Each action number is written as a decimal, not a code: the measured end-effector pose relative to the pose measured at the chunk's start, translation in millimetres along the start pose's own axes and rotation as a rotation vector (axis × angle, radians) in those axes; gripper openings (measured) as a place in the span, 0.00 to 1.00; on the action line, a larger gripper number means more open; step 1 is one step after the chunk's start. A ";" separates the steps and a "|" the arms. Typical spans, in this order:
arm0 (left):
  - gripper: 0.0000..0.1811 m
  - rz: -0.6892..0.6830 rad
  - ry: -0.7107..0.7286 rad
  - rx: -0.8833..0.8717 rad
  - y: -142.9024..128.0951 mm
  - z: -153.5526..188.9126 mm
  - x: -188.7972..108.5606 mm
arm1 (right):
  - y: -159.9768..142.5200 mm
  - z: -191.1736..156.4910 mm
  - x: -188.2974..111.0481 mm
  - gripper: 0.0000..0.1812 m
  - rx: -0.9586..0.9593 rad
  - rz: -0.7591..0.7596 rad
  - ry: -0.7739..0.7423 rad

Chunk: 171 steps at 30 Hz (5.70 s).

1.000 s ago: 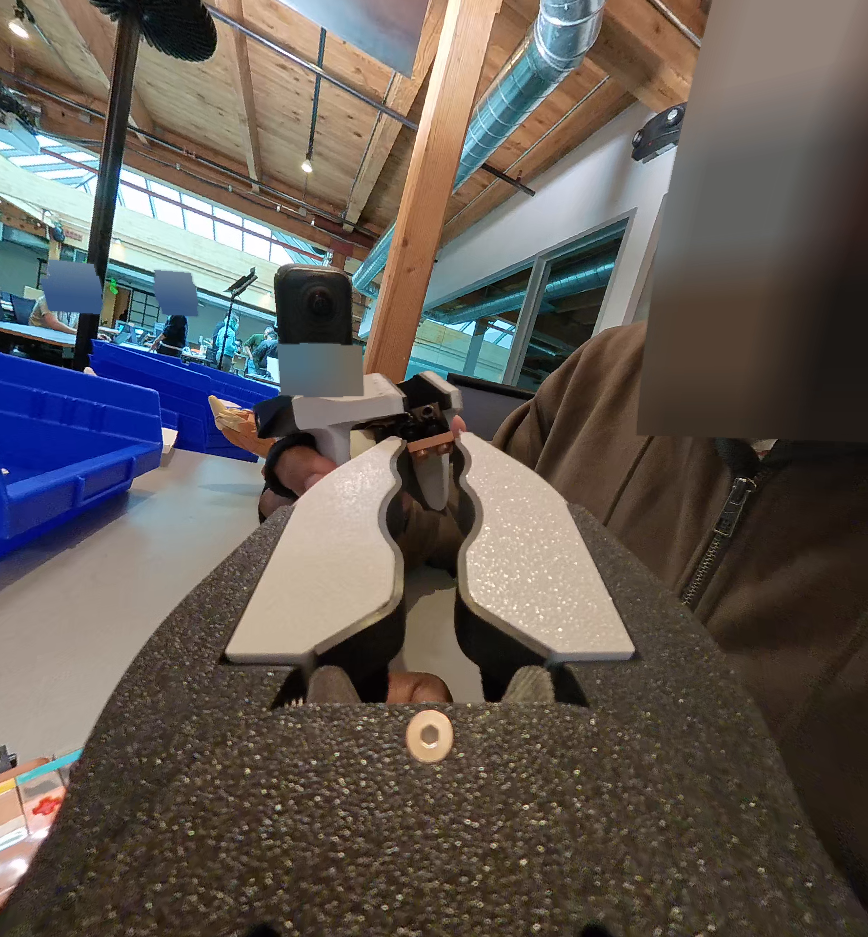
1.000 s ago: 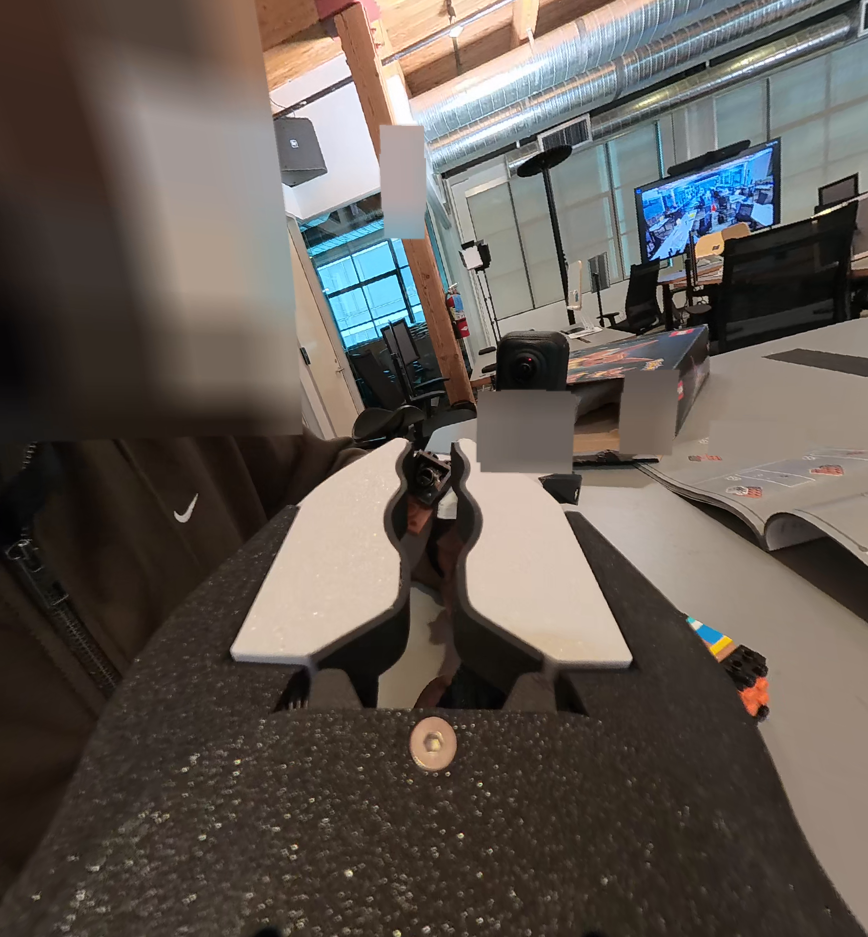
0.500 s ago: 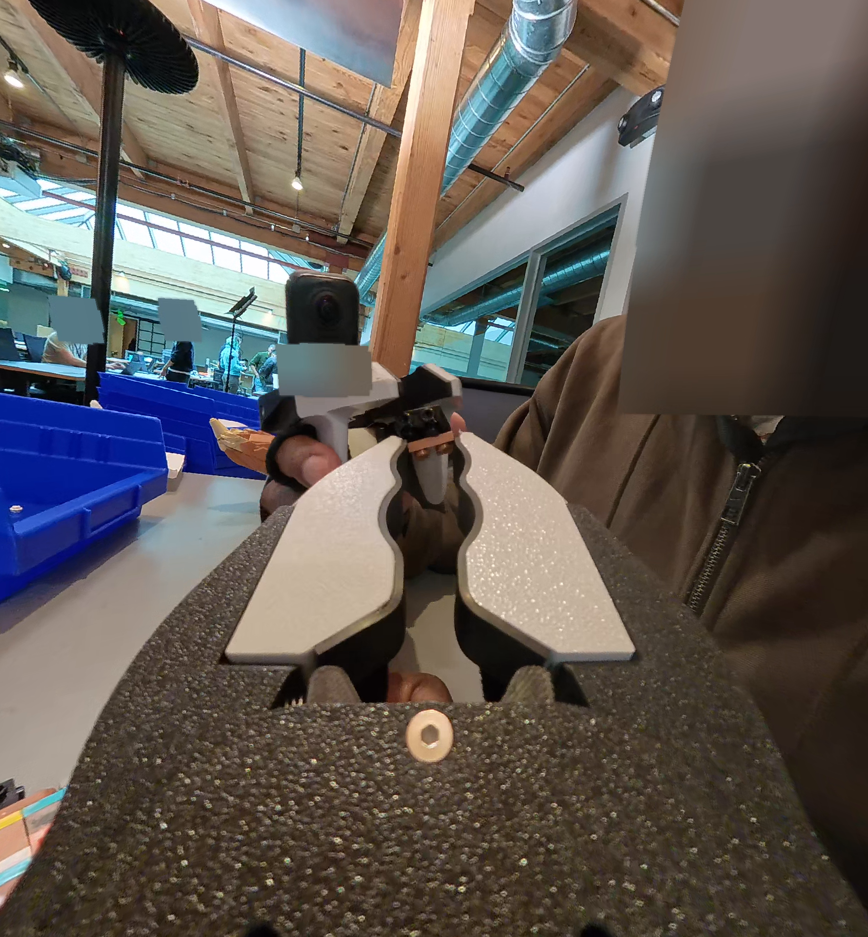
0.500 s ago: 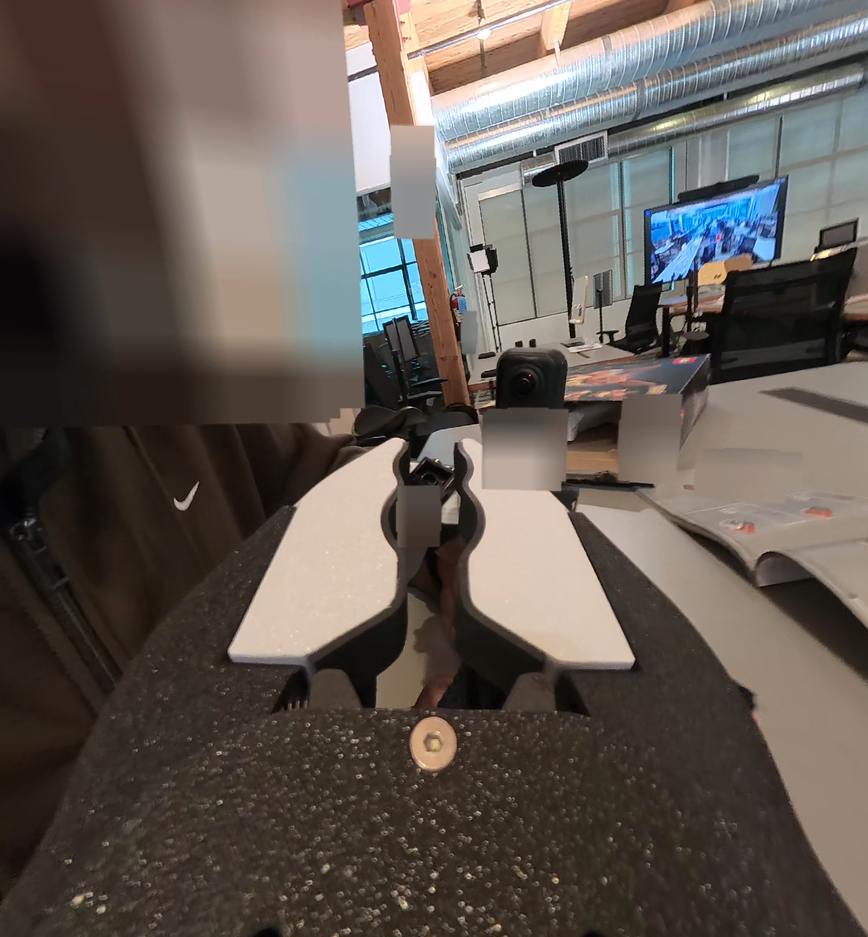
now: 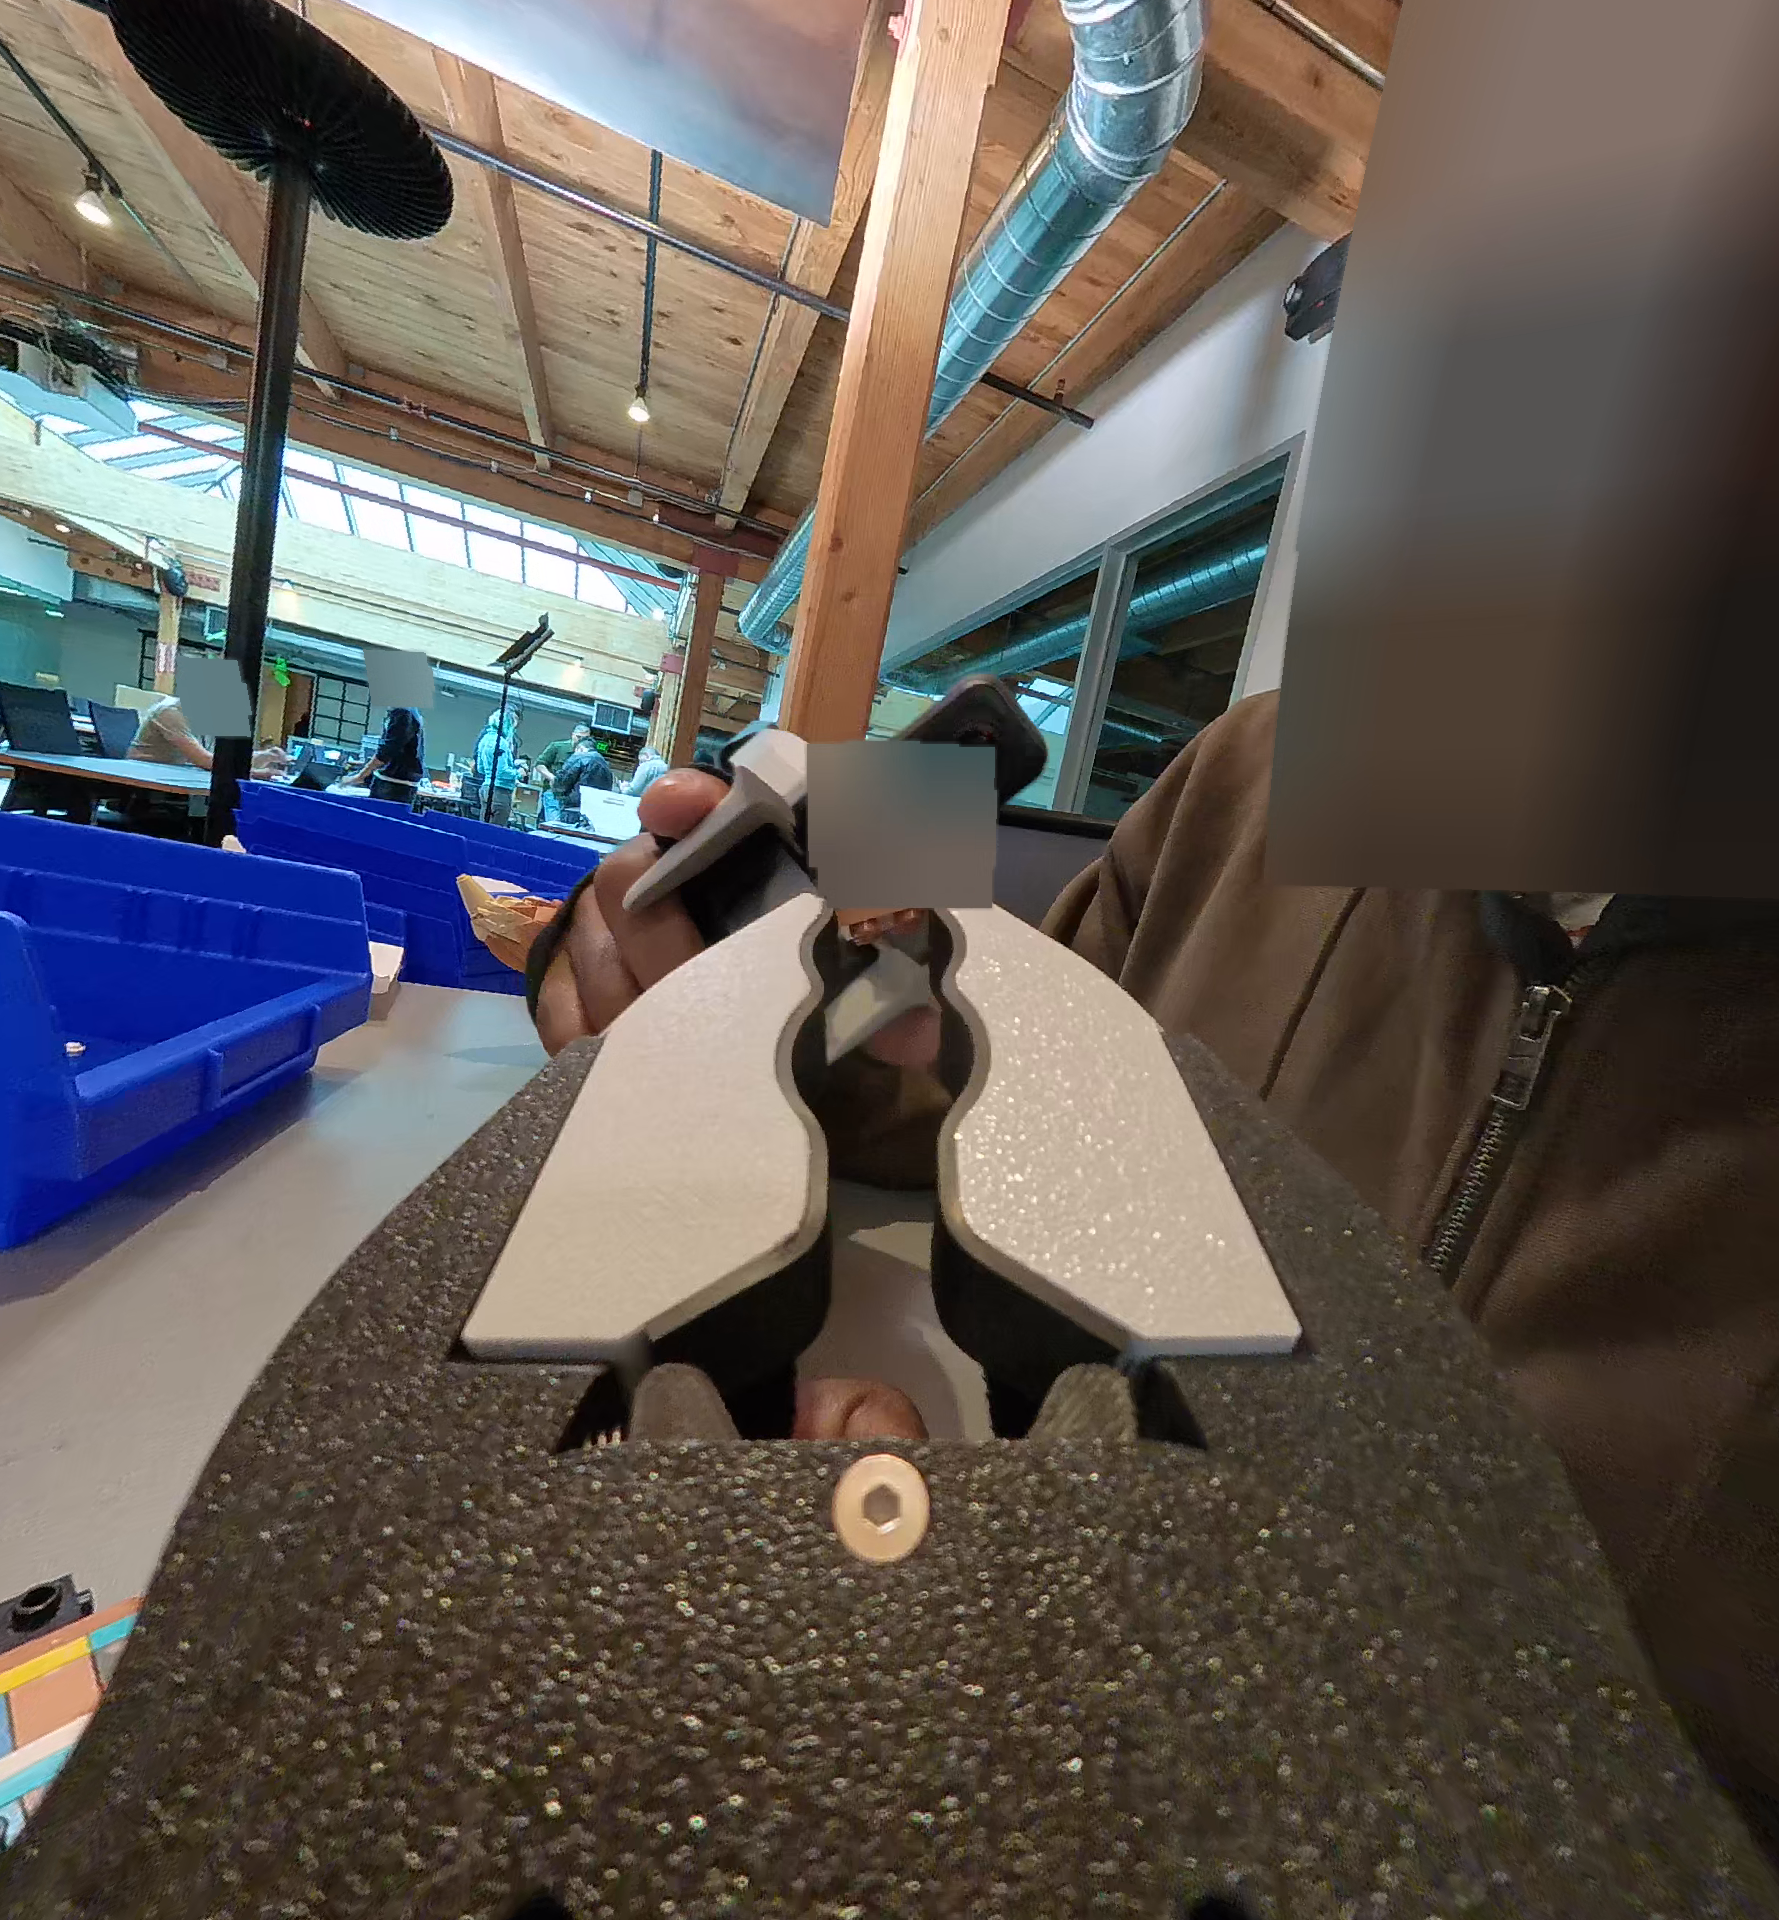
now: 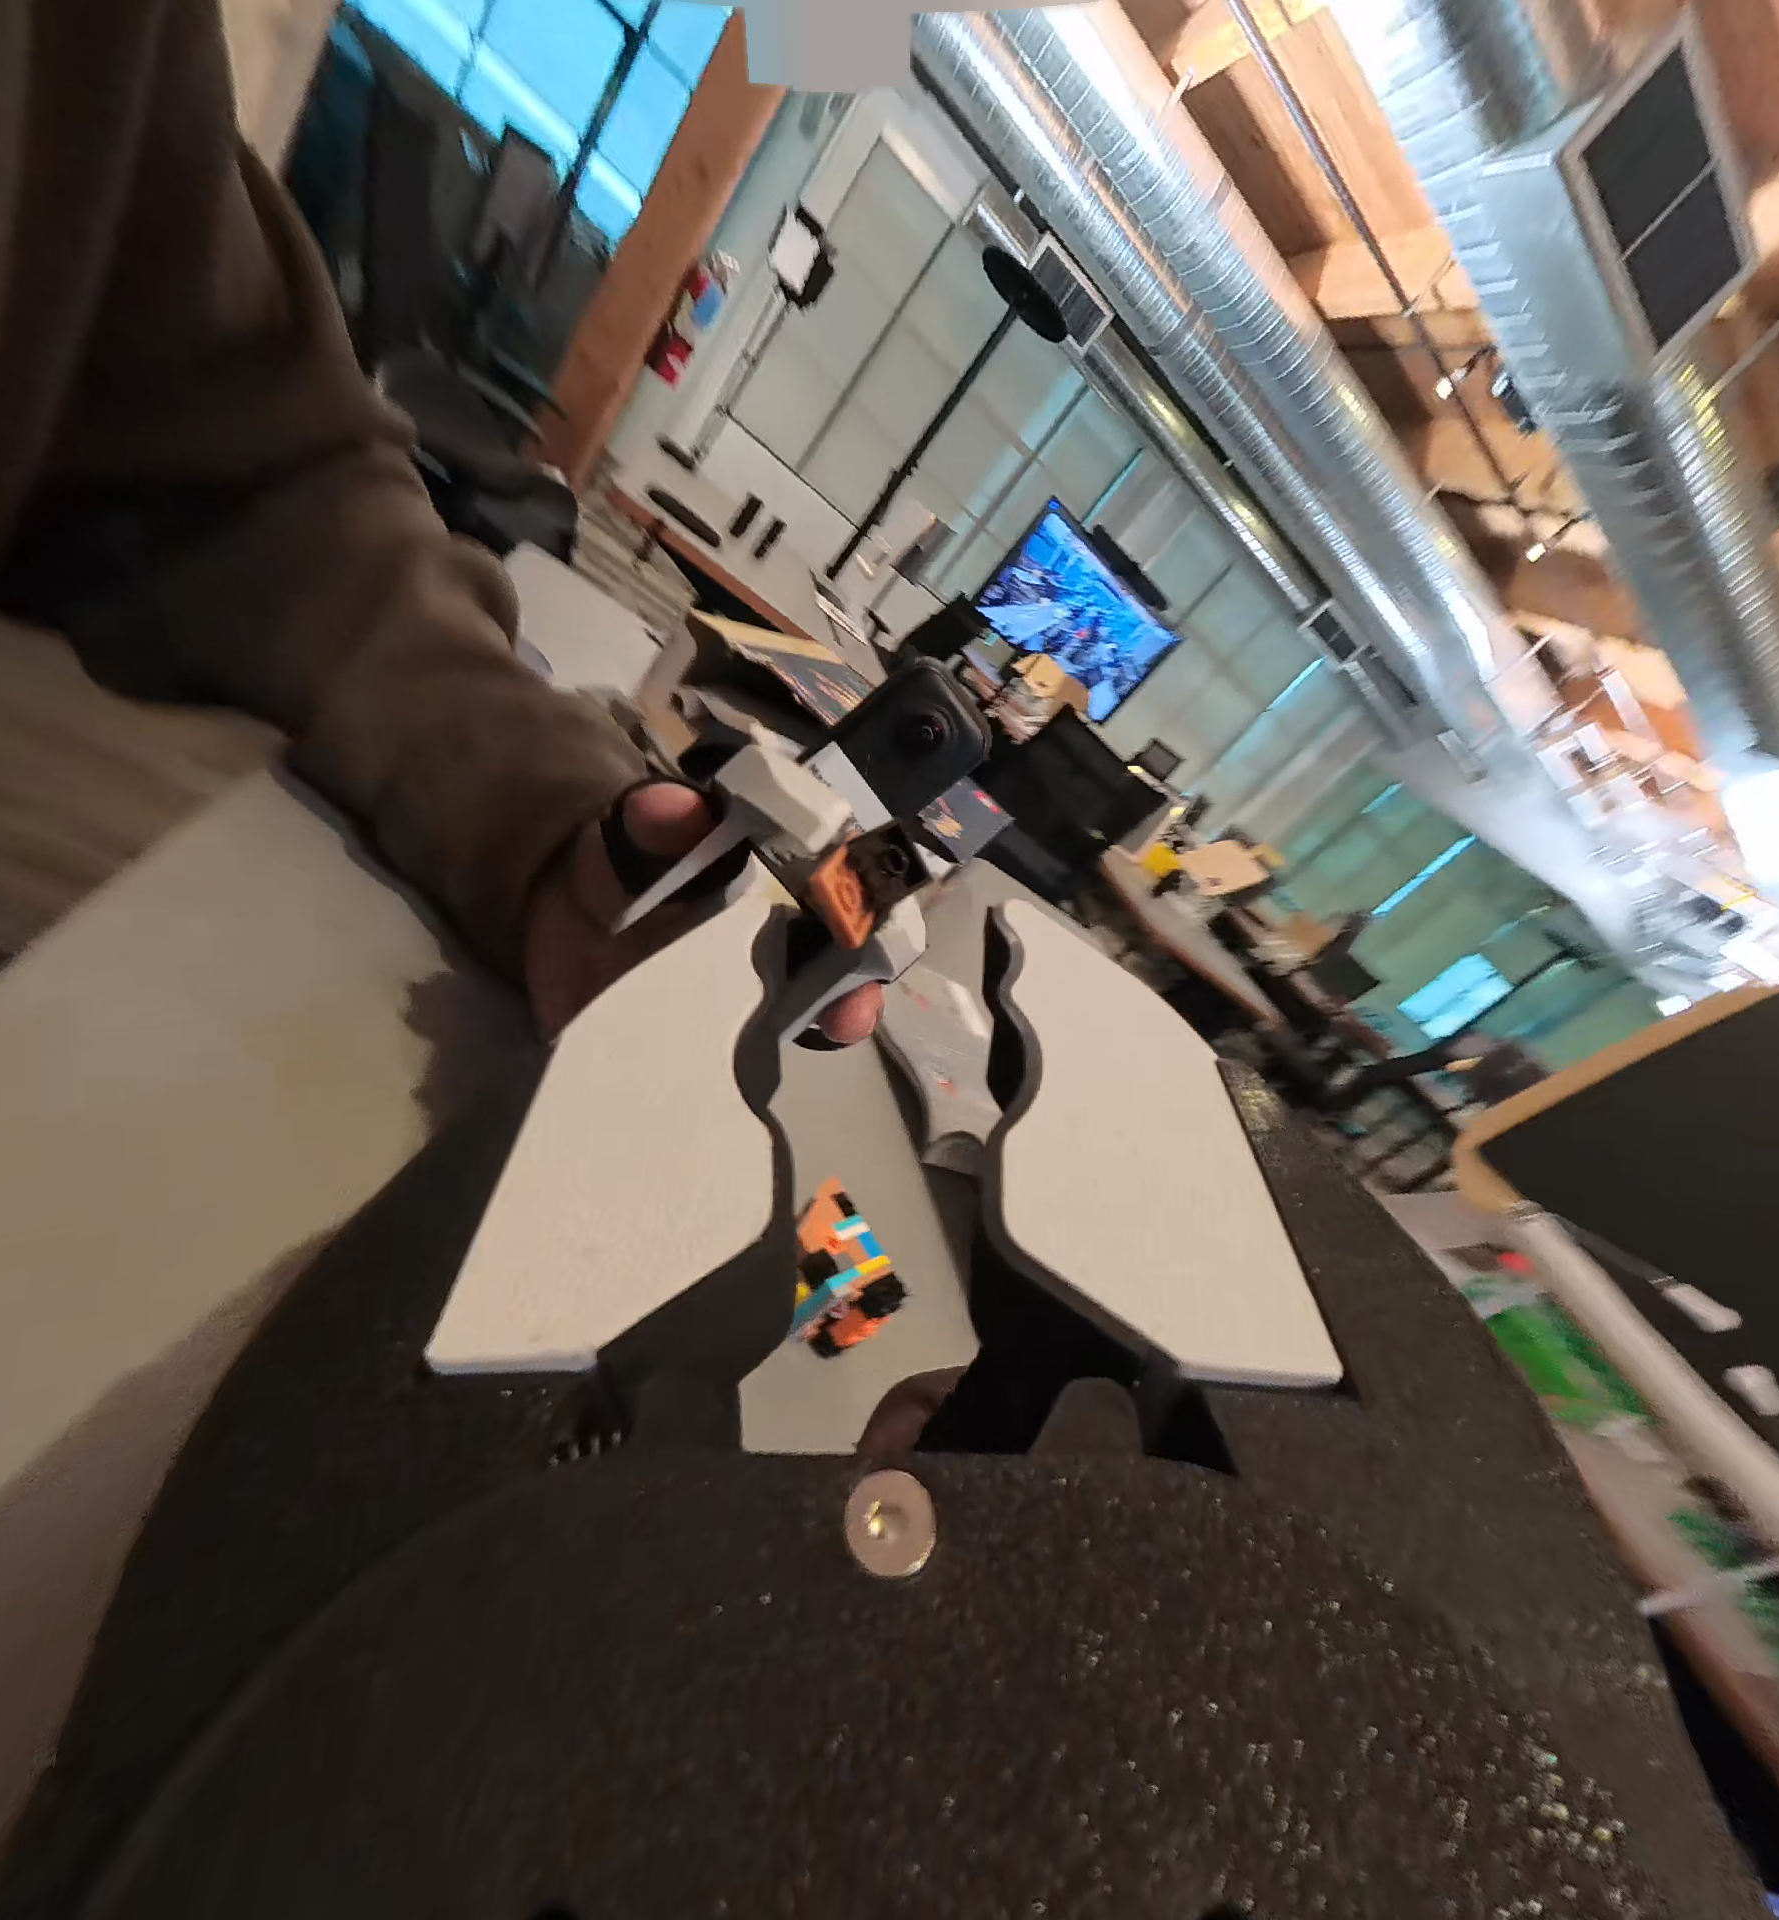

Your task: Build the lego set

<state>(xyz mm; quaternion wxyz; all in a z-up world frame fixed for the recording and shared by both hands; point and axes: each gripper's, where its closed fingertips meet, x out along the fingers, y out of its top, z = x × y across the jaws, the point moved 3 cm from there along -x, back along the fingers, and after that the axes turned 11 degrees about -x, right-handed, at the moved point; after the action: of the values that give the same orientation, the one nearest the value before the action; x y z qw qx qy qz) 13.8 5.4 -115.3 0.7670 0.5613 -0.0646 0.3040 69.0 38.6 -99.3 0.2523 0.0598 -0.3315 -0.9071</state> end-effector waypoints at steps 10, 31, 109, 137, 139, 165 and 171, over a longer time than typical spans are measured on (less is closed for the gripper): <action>0.09 -0.028 0.013 -0.006 -4.0 -1.7 1.5 | -1.1 -11.7 16.6 0.23 -0.323 -0.091 -0.090; 0.10 -0.076 0.073 -0.074 -10.4 -11.0 2.9 | -13.3 -13.2 24.3 0.08 -0.286 -0.123 -0.167; 0.11 -0.292 0.304 0.161 -2.5 -19.9 -18.1 | -37.3 -5.1 19.6 0.04 0.865 0.066 0.120; 0.10 -0.511 0.534 1.001 -20.0 -32.2 -18.3 | -57.1 -20.5 28.8 0.11 1.461 0.105 0.273; 0.10 -0.477 0.539 0.940 -17.8 -34.6 -19.8 | -58.2 -17.6 26.3 0.15 1.477 0.110 0.264; 0.10 -0.491 0.563 1.146 -19.4 -29.2 -16.1 | -56.4 -16.2 22.5 0.04 1.308 0.075 0.237; 0.10 -0.493 0.562 1.135 -20.4 -30.4 -16.7 | -57.8 -17.0 22.1 0.04 1.312 0.074 0.241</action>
<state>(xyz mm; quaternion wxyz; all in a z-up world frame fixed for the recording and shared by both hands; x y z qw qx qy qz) 3.9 22.5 -150.5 0.3880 0.7751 0.4364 0.2413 30.4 55.7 -147.6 0.2297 0.2904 -0.7859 -0.4953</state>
